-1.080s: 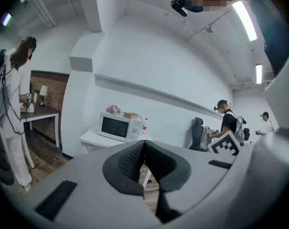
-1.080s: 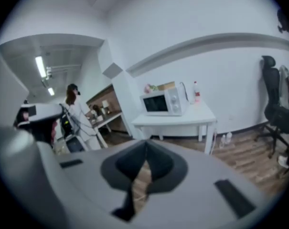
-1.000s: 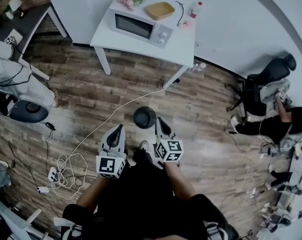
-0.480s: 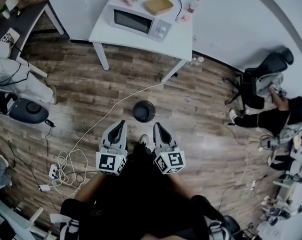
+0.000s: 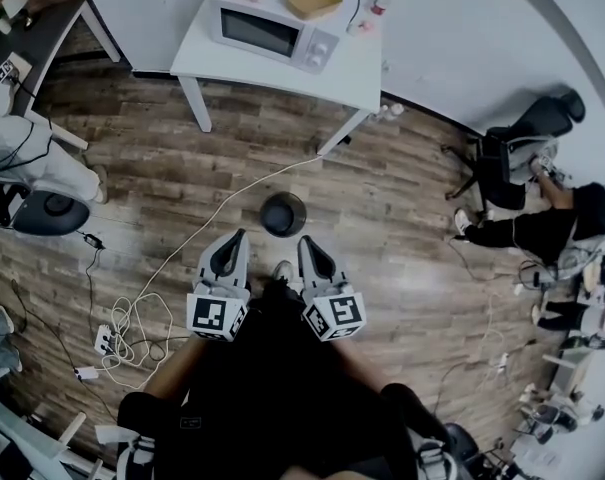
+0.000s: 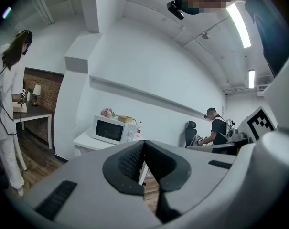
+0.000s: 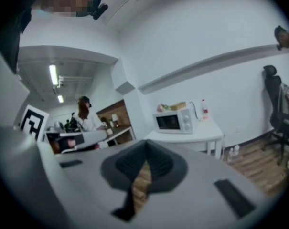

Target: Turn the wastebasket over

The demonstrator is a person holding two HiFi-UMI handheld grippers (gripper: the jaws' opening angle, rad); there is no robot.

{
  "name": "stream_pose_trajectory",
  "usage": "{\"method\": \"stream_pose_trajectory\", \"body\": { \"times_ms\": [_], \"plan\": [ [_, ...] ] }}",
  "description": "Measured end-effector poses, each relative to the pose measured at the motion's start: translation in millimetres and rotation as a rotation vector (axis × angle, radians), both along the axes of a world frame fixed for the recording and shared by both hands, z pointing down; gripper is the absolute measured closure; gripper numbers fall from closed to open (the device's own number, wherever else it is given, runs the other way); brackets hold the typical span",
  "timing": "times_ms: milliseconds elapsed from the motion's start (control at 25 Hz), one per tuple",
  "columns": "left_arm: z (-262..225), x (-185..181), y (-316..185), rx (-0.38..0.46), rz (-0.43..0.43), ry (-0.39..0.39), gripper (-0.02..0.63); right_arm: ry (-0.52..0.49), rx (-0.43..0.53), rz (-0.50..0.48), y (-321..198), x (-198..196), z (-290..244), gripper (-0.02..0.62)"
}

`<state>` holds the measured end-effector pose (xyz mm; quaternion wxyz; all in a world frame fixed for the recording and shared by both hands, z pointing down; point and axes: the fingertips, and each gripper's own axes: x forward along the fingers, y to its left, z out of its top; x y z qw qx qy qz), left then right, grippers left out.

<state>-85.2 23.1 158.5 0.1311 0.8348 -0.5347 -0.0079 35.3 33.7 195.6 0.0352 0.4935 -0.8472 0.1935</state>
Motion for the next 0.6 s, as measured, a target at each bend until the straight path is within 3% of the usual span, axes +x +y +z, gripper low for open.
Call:
{"method": "stream_pose_trajectory", "body": {
  "times_ms": [600],
  "plan": [
    [17, 3, 7, -0.013, 0.005, -0.009, 0.572, -0.011, 0.008, 0.001, 2, 3, -2, 0.563]
  ]
}}
